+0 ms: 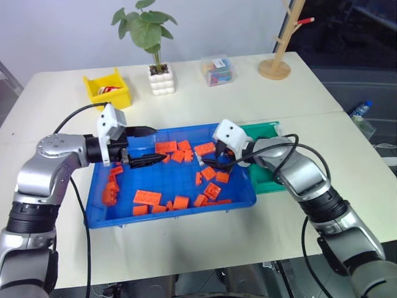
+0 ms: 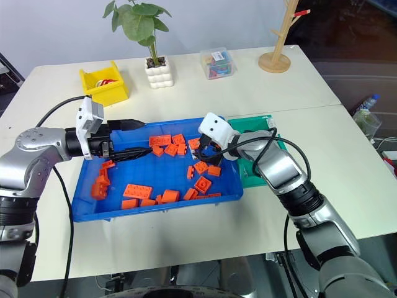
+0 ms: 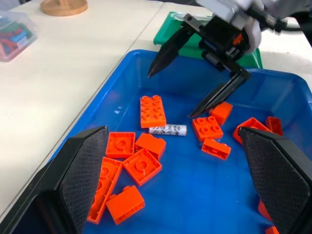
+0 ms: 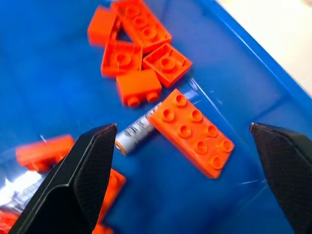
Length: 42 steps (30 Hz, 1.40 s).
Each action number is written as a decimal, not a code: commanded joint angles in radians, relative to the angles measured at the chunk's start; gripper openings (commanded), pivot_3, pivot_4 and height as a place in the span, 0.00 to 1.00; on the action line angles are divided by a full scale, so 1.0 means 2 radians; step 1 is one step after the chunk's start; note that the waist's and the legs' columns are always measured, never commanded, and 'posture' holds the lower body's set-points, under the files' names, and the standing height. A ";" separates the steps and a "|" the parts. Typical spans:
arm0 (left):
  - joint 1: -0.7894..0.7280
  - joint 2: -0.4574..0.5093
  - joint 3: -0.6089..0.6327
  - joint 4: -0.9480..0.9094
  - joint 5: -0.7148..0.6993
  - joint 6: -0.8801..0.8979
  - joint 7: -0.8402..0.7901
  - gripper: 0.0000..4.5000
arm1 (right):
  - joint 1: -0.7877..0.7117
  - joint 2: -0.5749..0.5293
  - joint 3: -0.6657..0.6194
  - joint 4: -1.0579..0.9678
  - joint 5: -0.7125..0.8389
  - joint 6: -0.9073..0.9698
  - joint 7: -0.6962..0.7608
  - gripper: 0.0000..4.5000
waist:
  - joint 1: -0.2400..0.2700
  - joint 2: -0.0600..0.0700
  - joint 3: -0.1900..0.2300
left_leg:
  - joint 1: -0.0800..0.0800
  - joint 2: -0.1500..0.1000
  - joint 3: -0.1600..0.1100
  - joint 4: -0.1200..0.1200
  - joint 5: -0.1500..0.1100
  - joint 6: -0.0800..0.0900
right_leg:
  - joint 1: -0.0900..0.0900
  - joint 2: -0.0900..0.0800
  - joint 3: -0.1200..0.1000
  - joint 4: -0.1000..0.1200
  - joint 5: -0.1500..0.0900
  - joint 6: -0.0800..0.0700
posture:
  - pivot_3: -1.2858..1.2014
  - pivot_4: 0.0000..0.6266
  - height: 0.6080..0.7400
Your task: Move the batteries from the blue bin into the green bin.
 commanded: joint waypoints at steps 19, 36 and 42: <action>0.025 0.005 0.041 -0.047 -0.026 0.017 0.039 1.00 | -0.024 0.031 0.005 0.180 -0.103 -0.197 0.069 0.99 | 0.003 -0.001 0.000 | 0.001 0.000 0.000 0.002 0.000 0.001 | 0.003 0.000 0.000 -0.001 0.000 0.000 | 0.52 0.24 1.00; 0.029 0.001 0.047 -0.055 -0.034 0.019 0.068 1.00 | -0.032 0.048 -0.001 0.267 -0.138 -0.257 0.080 0.62 | 0.007 -0.002 -0.001 | 0.002 -0.001 -0.001 0.003 0.000 0.001 | 0.005 -0.001 0.000 -0.002 0.001 0.001 | 0.52 0.24 1.00; 0.032 0.001 0.051 -0.056 -0.036 0.018 0.072 1.00 | -0.031 0.049 -0.004 0.264 -0.141 -0.257 0.078 0.62 | 0.007 -0.002 -0.001 | 0.002 -0.001 -0.001 0.003 0.000 0.001 | 0.005 -0.001 0.000 -0.002 0.001 0.001 | 0.52 0.24 1.00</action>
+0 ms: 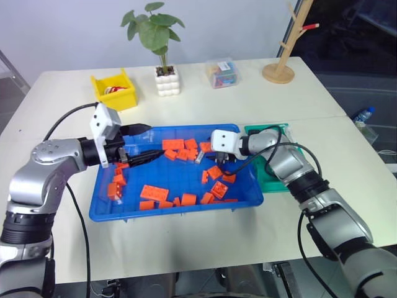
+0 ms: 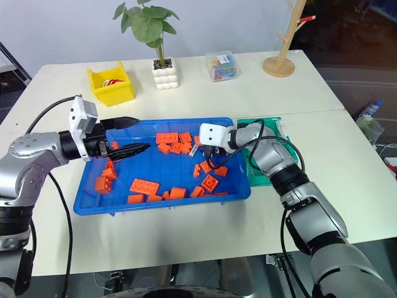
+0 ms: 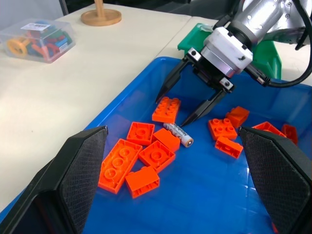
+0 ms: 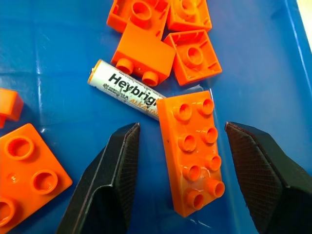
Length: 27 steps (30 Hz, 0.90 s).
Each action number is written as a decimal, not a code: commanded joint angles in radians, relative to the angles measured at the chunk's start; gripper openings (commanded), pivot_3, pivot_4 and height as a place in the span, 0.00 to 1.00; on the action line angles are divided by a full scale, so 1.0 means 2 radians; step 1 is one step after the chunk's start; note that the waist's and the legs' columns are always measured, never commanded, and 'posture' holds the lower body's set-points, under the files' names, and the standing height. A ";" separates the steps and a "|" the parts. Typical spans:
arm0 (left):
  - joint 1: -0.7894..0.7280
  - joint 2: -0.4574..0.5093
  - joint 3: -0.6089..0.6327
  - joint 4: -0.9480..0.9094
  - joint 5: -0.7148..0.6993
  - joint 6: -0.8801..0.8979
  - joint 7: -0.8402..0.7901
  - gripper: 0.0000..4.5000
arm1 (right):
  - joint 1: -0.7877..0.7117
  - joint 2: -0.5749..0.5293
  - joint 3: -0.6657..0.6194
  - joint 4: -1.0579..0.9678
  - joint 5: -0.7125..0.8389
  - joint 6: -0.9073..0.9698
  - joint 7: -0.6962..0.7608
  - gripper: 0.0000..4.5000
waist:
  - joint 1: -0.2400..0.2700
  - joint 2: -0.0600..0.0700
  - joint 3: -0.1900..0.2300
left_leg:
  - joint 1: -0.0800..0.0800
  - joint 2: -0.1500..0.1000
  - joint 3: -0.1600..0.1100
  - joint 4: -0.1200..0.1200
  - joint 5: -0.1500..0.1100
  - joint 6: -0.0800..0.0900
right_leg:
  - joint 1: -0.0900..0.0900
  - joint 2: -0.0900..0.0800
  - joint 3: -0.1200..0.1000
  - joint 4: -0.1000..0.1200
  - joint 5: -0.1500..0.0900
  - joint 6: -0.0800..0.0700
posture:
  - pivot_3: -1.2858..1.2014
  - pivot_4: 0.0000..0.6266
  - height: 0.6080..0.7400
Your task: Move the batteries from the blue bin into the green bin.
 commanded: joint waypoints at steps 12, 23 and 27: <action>-0.005 -0.003 0.020 -0.008 -0.007 -0.005 0.003 1.00 | 0.026 0.005 -0.010 0.003 -0.013 0.024 0.002 0.02 | 0.004 0.000 0.000 | 0.000 0.000 0.000 0.000 0.000 0.000 | 0.000 0.000 0.000 0.000 0.000 0.000 | 0.52 0.24 1.00; 0.000 -0.003 0.018 -0.005 -0.004 -0.008 -0.002 1.00 | 0.005 -0.013 -0.049 -0.151 0.004 0.121 0.032 0.02 | 0.004 0.002 0.001 | -0.002 0.000 0.000 -0.001 0.000 0.000 | -0.002 0.000 0.000 -0.001 0.000 0.000 | 0.52 0.24 1.00; 0.003 -0.006 0.017 -0.004 -0.003 -0.012 -0.002 1.00 | 0.016 -0.042 -0.064 -0.235 0.019 0.179 0.060 0.02 | 0.004 0.002 0.001 | -0.003 0.000 0.000 -0.001 0.000 0.001 | -0.003 0.000 0.000 -0.002 0.000 0.000 | 0.52 0.24 1.00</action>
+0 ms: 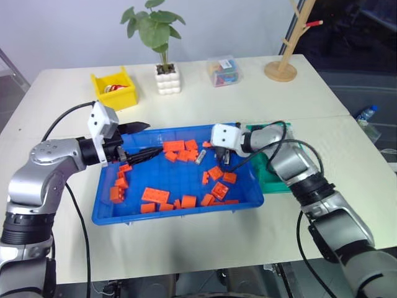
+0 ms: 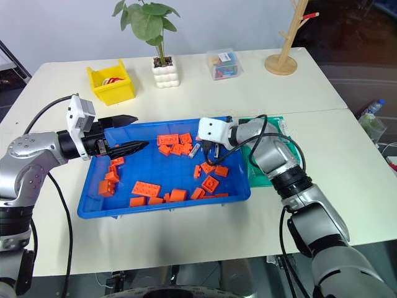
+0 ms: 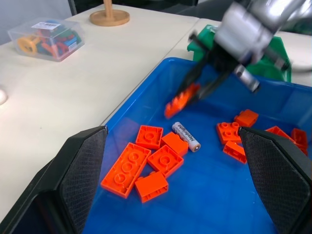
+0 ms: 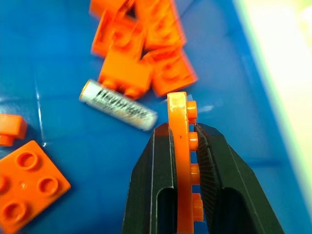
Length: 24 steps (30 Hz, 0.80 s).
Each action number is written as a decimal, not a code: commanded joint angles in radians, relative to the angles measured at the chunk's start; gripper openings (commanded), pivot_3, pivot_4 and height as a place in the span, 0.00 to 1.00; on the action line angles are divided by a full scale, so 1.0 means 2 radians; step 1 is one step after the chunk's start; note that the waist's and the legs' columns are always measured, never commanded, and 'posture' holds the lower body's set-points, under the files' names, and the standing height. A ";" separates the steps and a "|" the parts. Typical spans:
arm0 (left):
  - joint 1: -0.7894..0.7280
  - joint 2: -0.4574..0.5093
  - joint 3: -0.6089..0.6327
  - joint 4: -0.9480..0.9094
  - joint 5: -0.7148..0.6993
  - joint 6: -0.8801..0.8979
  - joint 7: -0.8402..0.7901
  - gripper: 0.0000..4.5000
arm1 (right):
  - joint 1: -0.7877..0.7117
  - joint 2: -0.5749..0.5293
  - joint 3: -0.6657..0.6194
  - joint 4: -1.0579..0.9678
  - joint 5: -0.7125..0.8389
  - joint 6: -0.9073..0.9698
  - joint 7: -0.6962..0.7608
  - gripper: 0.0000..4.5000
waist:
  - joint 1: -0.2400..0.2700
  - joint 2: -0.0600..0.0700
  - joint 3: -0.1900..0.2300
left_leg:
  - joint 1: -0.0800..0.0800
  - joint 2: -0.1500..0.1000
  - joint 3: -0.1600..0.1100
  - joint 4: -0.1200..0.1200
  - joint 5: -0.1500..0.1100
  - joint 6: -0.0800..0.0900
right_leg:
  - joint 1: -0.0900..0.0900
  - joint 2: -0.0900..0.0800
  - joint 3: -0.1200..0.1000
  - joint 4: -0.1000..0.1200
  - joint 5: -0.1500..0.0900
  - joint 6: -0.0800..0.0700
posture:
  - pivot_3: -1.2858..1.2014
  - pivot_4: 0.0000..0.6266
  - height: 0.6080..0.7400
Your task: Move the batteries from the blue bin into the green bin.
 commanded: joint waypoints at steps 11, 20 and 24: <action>-0.009 -0.013 -0.005 0.011 0.007 -0.021 -0.014 1.00 | 0.074 -0.062 -0.030 -0.224 0.065 0.147 0.047 0.02 | 0.000 0.000 0.000 | 0.000 0.000 0.000 0.000 0.000 0.000 | 0.000 0.000 0.000 -0.001 0.000 0.000 | 0.52 0.24 1.00; -0.015 -0.011 -0.008 0.019 0.013 -0.023 -0.019 1.00 | 0.099 -0.048 -0.010 -0.265 0.087 0.201 0.024 0.34 | 0.001 0.000 0.000 | 0.000 0.000 0.001 0.000 0.000 0.000 | 0.001 0.000 0.000 -0.001 0.000 0.000 | 0.52 0.24 1.00; -0.013 -0.010 -0.007 0.017 0.012 -0.022 -0.019 1.00 | 0.095 -0.050 -0.006 -0.257 0.090 0.200 0.018 0.78 | 0.000 0.000 0.000 | 0.000 0.000 0.001 0.000 0.000 0.000 | 0.001 0.000 0.000 -0.001 0.000 0.000 | 0.52 0.24 1.00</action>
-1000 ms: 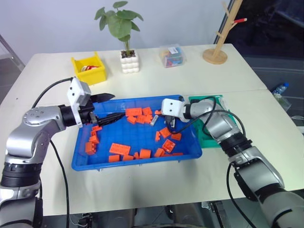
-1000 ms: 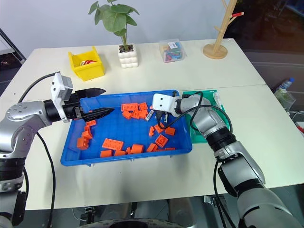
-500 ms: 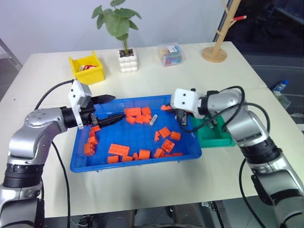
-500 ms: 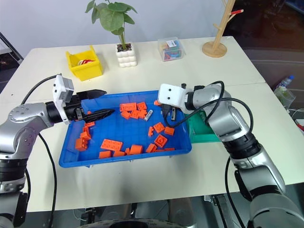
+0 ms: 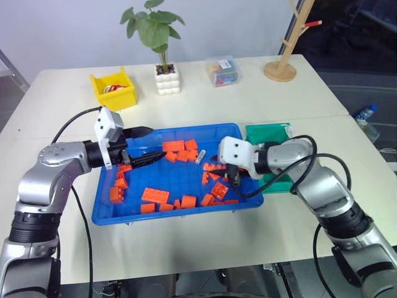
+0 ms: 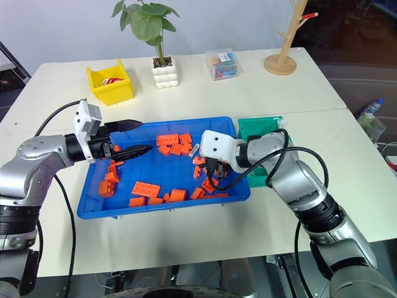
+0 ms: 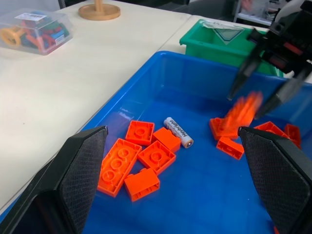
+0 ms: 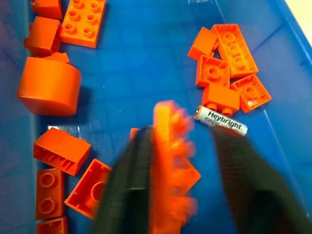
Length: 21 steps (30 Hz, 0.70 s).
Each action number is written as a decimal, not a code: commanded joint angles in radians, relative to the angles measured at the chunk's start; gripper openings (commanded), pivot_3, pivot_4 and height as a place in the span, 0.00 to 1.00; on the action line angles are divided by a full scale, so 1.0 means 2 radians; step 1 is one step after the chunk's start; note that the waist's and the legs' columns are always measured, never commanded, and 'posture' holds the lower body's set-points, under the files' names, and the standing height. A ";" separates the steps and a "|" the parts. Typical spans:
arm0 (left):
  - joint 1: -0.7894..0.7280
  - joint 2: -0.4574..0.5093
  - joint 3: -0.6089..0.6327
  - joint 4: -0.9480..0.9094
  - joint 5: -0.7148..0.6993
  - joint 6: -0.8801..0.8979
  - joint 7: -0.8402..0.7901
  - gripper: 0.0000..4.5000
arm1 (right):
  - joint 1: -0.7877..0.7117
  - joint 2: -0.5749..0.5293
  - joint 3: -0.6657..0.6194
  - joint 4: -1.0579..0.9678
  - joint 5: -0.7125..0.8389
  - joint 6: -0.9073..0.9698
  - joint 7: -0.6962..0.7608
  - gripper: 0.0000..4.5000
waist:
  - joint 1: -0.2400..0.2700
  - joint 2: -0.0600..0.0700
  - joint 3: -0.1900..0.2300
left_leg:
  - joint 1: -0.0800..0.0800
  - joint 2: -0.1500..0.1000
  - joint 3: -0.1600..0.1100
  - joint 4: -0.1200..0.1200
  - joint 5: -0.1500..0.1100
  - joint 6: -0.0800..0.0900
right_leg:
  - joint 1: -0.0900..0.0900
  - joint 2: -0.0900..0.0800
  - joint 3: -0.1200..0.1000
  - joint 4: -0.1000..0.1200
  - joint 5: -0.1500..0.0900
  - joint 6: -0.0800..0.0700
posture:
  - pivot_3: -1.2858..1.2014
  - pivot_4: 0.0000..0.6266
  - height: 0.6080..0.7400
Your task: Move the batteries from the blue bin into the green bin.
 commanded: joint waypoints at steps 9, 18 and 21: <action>-0.017 0.011 0.005 0.001 0.006 -0.014 -0.012 1.00 | -0.081 0.057 -0.022 0.083 0.028 0.047 -0.047 0.99 | -0.002 0.000 0.000 | 0.000 0.000 0.000 0.000 0.000 0.000 | 0.000 0.000 0.000 0.000 0.001 -0.001 | 0.52 0.24 1.00; 0.001 0.025 -0.001 -0.026 0.014 -0.020 -0.024 1.00 | -0.098 0.103 0.003 0.202 0.020 0.011 -0.076 0.99 | -0.001 0.000 0.000 | -0.001 0.000 0.000 -0.001 0.000 0.000 | 0.000 0.000 0.000 -0.002 0.001 -0.001 | 0.52 0.24 1.00; 0.021 0.042 -0.008 -0.028 0.028 -0.035 -0.043 1.00 | -0.100 0.108 0.008 0.224 0.021 0.004 -0.074 0.99 | -0.004 0.000 0.000 | -0.001 0.001 0.000 -0.001 0.000 0.000 | -0.001 0.000 0.000 -0.001 0.001 -0.001 | 0.52 0.24 1.00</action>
